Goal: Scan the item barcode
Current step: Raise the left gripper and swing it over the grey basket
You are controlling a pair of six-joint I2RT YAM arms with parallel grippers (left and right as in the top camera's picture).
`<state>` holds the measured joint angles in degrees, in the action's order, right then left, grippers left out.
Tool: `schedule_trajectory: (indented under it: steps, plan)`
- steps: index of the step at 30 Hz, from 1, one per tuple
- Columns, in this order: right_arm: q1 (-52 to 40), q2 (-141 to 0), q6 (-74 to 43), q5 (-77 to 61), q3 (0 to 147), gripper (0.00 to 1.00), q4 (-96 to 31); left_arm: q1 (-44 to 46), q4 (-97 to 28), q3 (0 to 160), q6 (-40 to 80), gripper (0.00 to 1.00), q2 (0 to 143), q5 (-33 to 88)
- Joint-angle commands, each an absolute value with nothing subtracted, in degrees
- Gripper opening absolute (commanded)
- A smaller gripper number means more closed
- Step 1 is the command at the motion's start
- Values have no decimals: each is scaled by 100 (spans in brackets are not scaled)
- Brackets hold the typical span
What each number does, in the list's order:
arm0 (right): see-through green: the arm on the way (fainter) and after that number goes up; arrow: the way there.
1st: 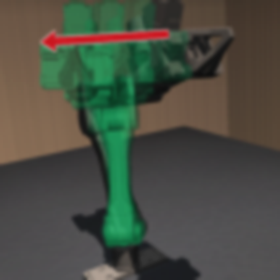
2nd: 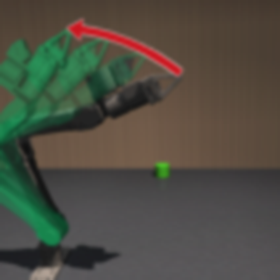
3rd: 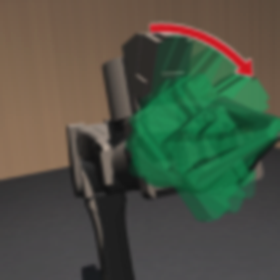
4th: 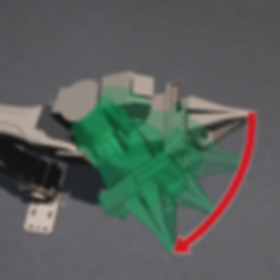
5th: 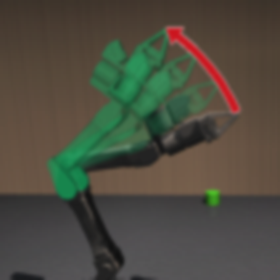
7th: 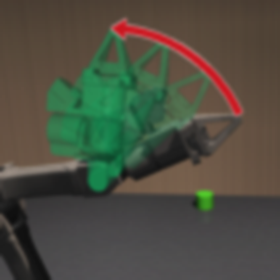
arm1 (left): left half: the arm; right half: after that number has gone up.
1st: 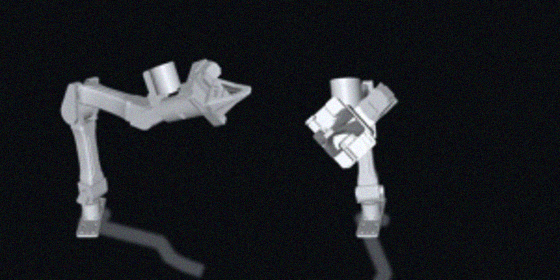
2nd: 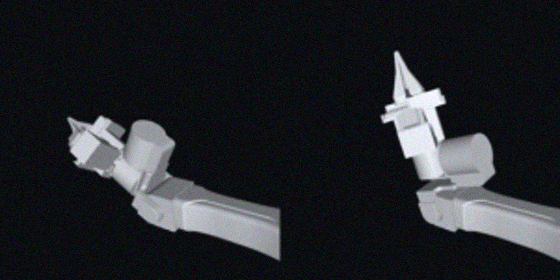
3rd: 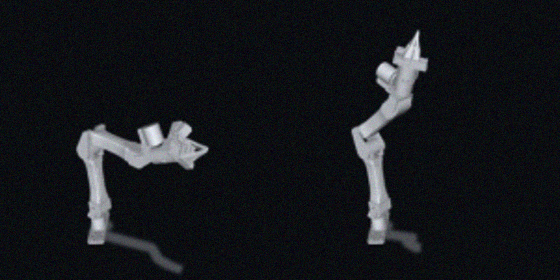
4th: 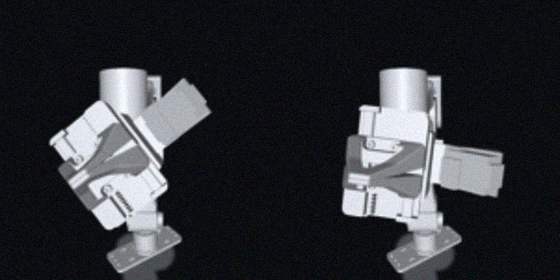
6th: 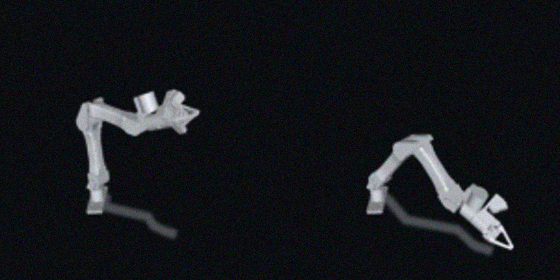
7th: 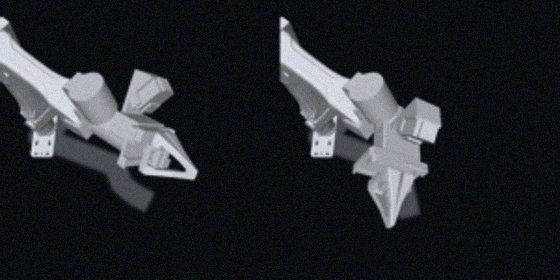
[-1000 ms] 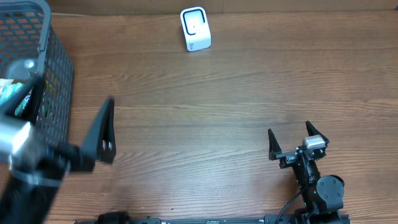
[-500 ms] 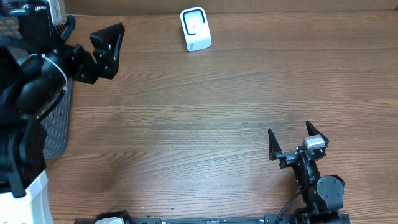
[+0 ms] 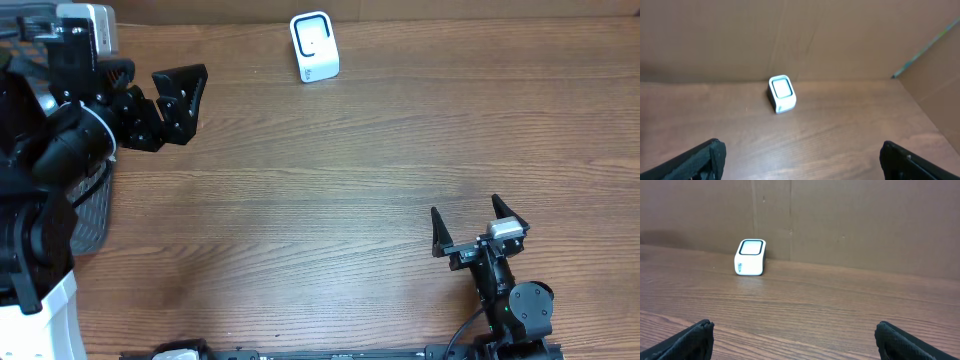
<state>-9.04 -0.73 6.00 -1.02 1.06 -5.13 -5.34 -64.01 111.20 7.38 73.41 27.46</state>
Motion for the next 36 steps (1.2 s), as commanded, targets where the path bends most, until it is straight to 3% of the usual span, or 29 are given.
schedule_trajectory:
  steps: [1, 36]
  plan:
    - [-897, -16, 585, -25, 47, 100, -484, -523, -6716, 11218, 838, 99, 7474, 2810]
    - [-897, -16, 585, -25, 47, 100, -482, -523, -6923, 11216, 836, 100, 8803, 2792]
